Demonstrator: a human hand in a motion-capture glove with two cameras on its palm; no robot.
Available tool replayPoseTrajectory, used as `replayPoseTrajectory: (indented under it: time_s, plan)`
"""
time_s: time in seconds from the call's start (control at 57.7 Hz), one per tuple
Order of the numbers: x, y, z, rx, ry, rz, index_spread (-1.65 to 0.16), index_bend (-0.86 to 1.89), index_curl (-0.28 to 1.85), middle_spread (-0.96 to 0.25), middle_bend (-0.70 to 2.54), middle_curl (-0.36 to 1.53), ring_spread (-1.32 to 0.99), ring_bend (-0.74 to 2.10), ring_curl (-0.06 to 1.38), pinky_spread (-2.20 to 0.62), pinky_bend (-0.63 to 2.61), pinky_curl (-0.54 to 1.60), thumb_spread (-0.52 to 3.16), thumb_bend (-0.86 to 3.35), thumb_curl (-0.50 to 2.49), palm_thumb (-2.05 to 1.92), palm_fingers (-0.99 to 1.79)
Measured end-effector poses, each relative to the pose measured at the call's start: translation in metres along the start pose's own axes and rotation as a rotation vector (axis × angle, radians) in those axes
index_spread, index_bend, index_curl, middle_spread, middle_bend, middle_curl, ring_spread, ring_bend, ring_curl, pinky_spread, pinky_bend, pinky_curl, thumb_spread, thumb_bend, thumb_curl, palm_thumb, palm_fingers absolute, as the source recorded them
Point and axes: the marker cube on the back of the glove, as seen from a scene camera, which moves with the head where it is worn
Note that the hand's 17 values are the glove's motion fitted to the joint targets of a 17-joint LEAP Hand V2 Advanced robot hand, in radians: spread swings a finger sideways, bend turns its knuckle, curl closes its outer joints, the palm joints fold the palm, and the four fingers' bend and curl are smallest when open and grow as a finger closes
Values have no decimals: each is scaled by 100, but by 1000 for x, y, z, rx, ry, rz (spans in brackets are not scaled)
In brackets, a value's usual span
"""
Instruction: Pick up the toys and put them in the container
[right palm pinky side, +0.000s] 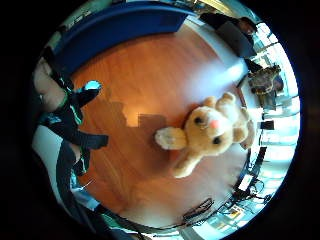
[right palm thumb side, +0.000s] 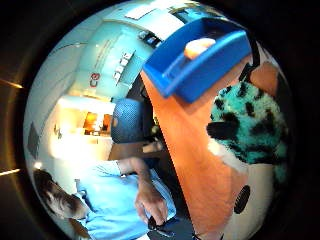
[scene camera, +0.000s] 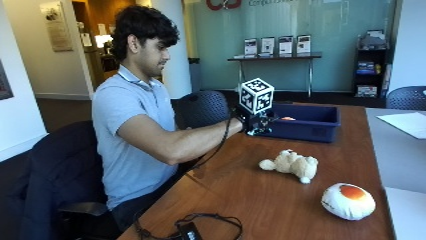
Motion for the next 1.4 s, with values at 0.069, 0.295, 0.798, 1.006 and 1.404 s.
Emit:
replayPoseTrajectory:
  time_s: [0.069, 0.295, 0.798, 1.006, 1.404]
  plan:
    - [1, -17, -23, 42, -10, 19, -26, 15, 13, -3, 62, 54, -20, 123, 47, -38, 117, 42, 155, 87, 51, 68, 100]
    - [-11, -99, -71, 81, 10, 57, -25, 12, 11, -2, 60, 56, -21, 121, 47, -39, 116, 43, 153, 89, 53, 70, 100]
    - [-28, -239, -64, 30, 56, 149, -25, 13, 8, -2, 57, 62, -20, 119, 47, -38, 119, 45, 150, 89, 55, 69, 96]
    - [-15, -232, -54, -95, 100, 228, -27, 8, 5, -2, 57, 65, -20, 119, 48, -38, 123, 47, 148, 88, 54, 67, 90]
    - [56, -117, -67, -293, 123, 342, -32, 20, 19, -2, 27, 49, -11, 66, 27, -6, 120, 38, 146, 38, 29, -2, 1]
